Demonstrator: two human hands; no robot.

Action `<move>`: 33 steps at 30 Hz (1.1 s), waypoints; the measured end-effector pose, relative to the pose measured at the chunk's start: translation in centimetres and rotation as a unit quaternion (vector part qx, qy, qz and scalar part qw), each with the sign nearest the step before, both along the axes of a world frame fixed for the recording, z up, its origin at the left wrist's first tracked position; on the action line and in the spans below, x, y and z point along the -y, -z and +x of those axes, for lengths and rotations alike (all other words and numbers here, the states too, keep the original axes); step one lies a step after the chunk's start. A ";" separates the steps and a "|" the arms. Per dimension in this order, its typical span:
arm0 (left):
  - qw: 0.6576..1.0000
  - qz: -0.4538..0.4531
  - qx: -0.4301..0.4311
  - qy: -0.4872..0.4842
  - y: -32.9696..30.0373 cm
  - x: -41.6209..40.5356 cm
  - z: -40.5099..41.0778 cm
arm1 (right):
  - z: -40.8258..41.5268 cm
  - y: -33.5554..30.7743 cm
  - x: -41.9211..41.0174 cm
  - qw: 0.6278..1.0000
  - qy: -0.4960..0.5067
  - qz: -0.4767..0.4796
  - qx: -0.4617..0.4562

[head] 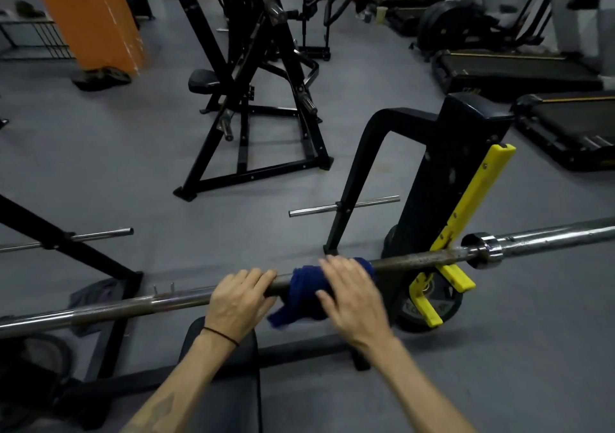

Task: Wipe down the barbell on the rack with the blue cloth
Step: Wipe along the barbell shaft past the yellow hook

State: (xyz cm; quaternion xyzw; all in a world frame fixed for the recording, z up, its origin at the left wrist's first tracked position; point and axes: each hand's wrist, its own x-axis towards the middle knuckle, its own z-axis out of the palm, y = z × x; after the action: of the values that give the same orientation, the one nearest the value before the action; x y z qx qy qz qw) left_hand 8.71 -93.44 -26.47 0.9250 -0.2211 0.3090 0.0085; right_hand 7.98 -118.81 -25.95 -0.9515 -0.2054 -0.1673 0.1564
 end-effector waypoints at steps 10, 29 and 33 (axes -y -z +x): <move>0.852 0.024 -0.510 -0.114 -7.2 1.3 4.0 | 0.3 -0.9 -8.0 0.975 0.102 0.196 0.003; 0.986 0.033 -0.154 -0.062 -1.9 2.0 1.6 | 0.8 -0.4 3.1 0.999 0.034 0.001 0.020; 0.987 0.032 -0.134 -0.080 -1.6 2.6 1.7 | 1.4 0.0 3.5 0.953 0.262 0.151 -0.005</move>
State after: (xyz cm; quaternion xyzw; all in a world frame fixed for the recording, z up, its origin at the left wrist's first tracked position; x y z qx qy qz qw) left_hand 10.41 -96.02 -24.85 0.9724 -0.1533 0.1750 -0.0162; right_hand 9.34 -122.29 -25.96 -0.9379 0.0797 -0.2265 0.2504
